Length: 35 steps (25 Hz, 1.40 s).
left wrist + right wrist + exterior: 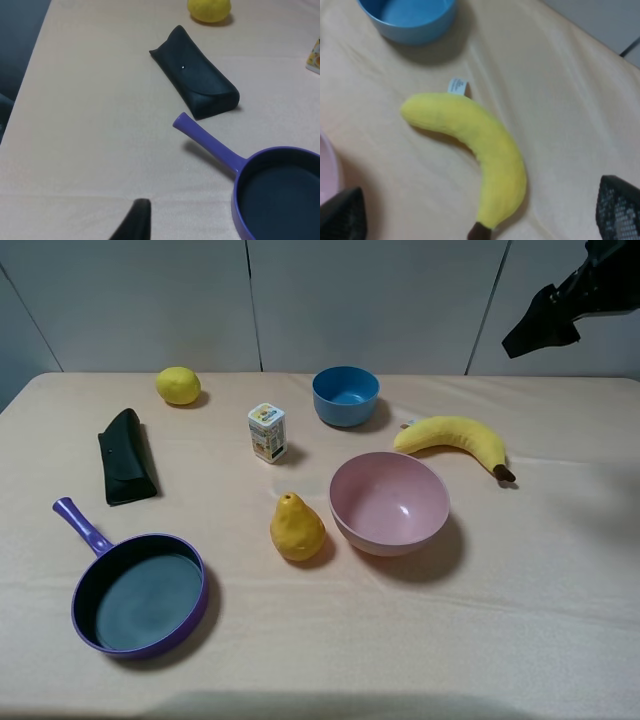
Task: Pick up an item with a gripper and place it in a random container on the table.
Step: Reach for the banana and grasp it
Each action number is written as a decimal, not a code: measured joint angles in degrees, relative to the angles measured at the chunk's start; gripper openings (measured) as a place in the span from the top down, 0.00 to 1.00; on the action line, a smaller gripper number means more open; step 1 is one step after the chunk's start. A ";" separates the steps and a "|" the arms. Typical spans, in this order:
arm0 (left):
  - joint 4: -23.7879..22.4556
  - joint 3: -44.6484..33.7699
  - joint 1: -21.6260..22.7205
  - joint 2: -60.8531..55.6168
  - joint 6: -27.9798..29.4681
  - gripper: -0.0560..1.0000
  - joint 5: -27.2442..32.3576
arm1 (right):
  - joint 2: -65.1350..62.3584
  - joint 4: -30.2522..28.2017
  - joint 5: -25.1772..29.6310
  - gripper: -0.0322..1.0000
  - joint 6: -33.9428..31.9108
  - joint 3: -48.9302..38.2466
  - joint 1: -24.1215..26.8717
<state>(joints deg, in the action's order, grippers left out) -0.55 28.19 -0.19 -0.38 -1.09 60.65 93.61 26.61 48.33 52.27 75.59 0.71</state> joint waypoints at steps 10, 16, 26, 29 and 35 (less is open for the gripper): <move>0.00 0.00 0.00 0.00 0.00 0.03 0.00 | 12.80 -1.13 -0.16 0.30 3.04 5.05 0.00; 0.00 0.00 0.00 0.00 0.00 0.03 0.00 | 18.98 -2.91 -1.15 0.30 3.73 5.16 0.00; 0.00 0.00 0.00 0.00 0.00 0.03 0.00 | 26.25 -3.37 -5.79 0.30 4.48 5.16 0.00; 0.00 0.00 0.00 0.00 0.00 0.03 0.00 | 27.93 -3.32 -6.20 0.30 4.52 5.16 0.00; 0.00 0.00 0.00 0.00 0.00 0.03 0.00 | 29.64 -3.19 -8.88 0.30 4.52 5.16 0.00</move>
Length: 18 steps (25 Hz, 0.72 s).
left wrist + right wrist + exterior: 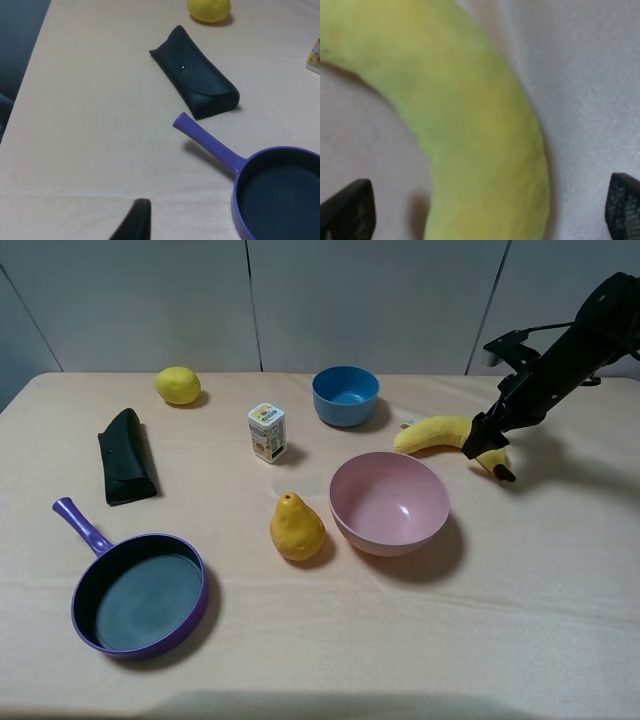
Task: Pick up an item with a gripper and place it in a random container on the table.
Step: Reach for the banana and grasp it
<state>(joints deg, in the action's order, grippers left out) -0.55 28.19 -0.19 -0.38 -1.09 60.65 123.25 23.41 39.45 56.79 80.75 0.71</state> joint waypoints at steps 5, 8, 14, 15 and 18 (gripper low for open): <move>0.00 0.00 0.00 0.00 0.00 0.03 0.00 | 0.79 -0.25 -3.53 0.30 0.00 0.04 -0.79; 0.00 0.00 0.00 0.00 0.00 0.03 0.00 | 1.63 -0.32 -5.25 0.30 0.03 0.04 -2.24; 0.00 0.00 0.00 0.00 0.00 0.03 0.00 | 3.06 -0.38 -5.83 0.30 0.03 0.04 -3.32; 0.00 0.00 0.00 0.00 0.00 0.03 0.00 | 3.06 -0.38 -5.83 0.30 0.03 0.04 -3.32; -0.05 0.00 0.00 0.00 0.00 0.03 0.00 | 3.11 -0.38 -5.83 0.30 0.03 0.04 -3.71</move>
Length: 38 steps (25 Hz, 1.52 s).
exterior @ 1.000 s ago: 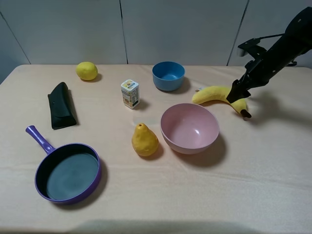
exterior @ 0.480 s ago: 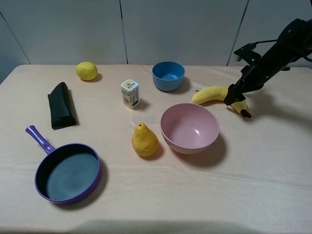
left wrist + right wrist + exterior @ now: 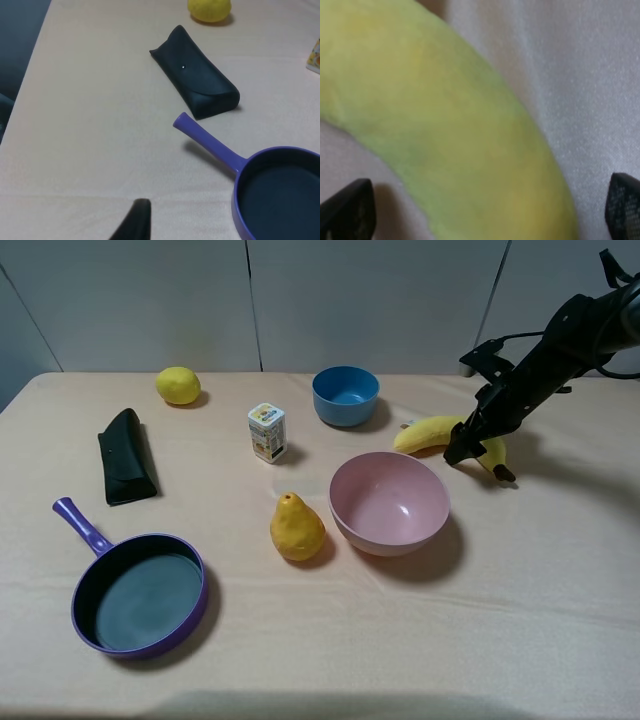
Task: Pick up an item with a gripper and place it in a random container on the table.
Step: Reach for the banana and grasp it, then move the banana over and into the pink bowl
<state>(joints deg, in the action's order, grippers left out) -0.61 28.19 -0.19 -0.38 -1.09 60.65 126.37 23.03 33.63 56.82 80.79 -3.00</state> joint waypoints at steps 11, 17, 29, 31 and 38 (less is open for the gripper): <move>0.00 0.00 0.00 0.00 0.00 0.03 0.00 | 0.06 -0.06 -0.07 0.87 -0.39 0.00 -0.45; 0.00 0.00 0.00 0.00 0.00 0.03 0.00 | 0.06 -0.20 -0.07 0.87 -0.39 0.07 -0.45; 0.00 0.00 0.00 0.00 0.00 0.03 0.00 | -1.81 -1.36 1.37 0.87 -0.51 0.07 -0.45; 0.00 0.00 0.00 0.00 0.00 0.03 0.00 | -3.44 -2.31 1.98 0.87 -1.07 0.07 -0.45; 0.00 0.00 0.00 0.00 0.00 0.03 0.00 | -7.95 -4.28 5.64 0.87 -3.17 0.07 -0.45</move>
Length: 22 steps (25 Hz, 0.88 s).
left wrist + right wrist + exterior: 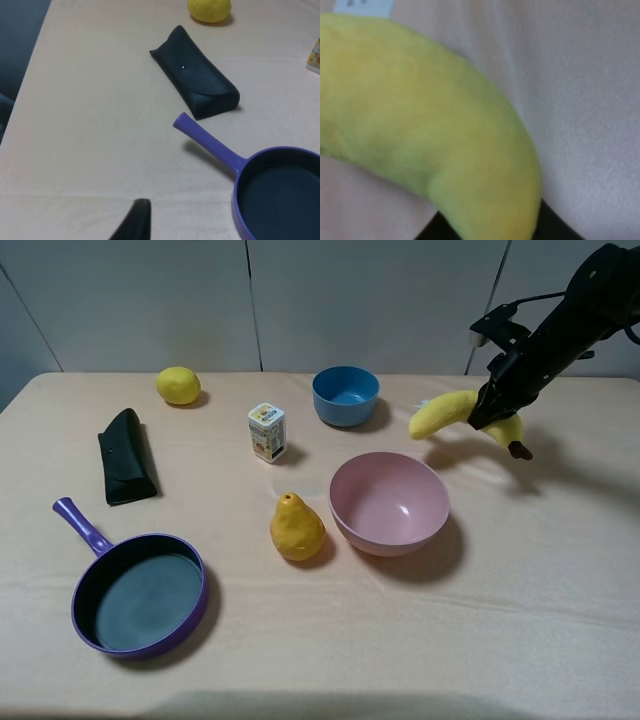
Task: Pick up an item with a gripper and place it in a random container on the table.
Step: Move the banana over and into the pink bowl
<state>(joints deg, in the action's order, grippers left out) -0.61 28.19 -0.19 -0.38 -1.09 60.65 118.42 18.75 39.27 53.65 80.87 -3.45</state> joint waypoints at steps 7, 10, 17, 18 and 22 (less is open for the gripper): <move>0.00 0.00 0.00 0.00 0.00 0.03 0.00 | -2.65 -0.29 5.69 0.87 -4.38 0.00 0.00; 0.00 0.00 0.00 0.00 0.00 0.03 0.00 | -4.00 -0.23 8.27 0.87 -7.74 0.00 0.00; 0.00 0.00 0.00 0.00 0.00 0.03 0.00 | -5.78 -0.29 15.51 0.87 -15.30 0.06 0.00; 0.00 0.00 0.00 0.00 0.00 0.03 0.00 | -5.97 -0.29 16.55 0.87 -16.08 0.06 0.00; 0.00 0.00 0.00 0.00 0.00 0.03 0.00 | -7.21 -0.87 19.53 0.87 -19.86 0.06 -0.53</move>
<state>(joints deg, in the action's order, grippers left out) -0.61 28.19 -0.19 -0.38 -1.09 60.65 111.21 17.89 58.80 33.79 80.93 -3.98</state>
